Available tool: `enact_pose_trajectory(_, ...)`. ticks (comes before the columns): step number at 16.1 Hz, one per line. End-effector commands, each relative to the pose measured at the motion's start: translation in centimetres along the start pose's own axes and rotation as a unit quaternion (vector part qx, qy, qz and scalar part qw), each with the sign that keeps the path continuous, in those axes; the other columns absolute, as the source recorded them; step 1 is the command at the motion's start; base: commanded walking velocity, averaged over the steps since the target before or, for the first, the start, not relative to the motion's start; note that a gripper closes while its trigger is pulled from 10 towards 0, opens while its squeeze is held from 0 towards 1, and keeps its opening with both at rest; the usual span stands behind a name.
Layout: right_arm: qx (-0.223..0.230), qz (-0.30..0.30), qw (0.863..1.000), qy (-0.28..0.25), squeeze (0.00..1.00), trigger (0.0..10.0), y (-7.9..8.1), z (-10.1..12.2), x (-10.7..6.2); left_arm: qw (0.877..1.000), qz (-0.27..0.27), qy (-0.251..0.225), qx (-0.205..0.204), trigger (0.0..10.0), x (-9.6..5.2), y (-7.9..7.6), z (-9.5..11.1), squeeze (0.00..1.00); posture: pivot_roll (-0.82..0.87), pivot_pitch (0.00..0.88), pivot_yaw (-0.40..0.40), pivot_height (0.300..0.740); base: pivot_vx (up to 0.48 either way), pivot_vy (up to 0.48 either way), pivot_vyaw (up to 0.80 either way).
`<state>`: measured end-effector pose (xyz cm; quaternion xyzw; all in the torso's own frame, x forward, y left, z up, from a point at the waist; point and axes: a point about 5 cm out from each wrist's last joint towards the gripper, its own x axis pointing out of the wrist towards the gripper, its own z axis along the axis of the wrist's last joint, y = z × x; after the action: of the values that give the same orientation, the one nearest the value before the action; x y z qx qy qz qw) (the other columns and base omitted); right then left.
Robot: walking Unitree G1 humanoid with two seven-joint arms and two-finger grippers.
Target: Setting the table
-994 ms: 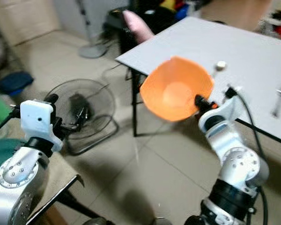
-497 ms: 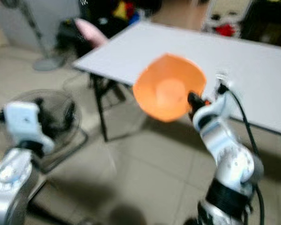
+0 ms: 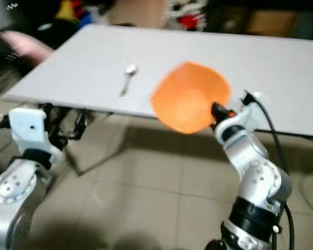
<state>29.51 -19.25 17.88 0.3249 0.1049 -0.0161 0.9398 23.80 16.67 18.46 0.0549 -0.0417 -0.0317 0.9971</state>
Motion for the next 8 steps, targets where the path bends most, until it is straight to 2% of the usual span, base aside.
enact_pose_trajectory(1,0.0,0.049,0.999,0.007,0.0,10.0,2.2,-0.3,0.5,1.0,0.01,0.006,0.008,10.0,0.0,0.6,-0.2,0.0,-0.1,0.015,0.038,0.74,0.319,0.0,-0.76)
enact_pose_trajectory(2,-0.003,0.053,0.999,0.01,0.0,10.0,2.4,-0.4,0.6,1.0,0.01,0.007,0.008,10.0,0.0,0.6,-0.2,0.0,-0.1,0.015,0.038,0.74,0.315,0.0,-0.63)
enact_pose_trajectory(5,-0.013,0.078,0.997,0.025,0.0,10.0,3.4,-0.9,1.0,1.0,0.01,0.011,0.007,10.0,0.0,0.5,-0.4,0.0,-0.1,0.014,0.032,0.74,0.335,0.0,0.0)
enact_pose_trajectory(8,-0.011,0.087,0.996,0.034,0.0,10.0,3.8,-1.3,1.2,1.0,0.015,0.014,0.007,10.0,-0.2,0.6,-0.6,0.0,-0.1,0.013,0.026,0.74,0.363,0.0,0.0)
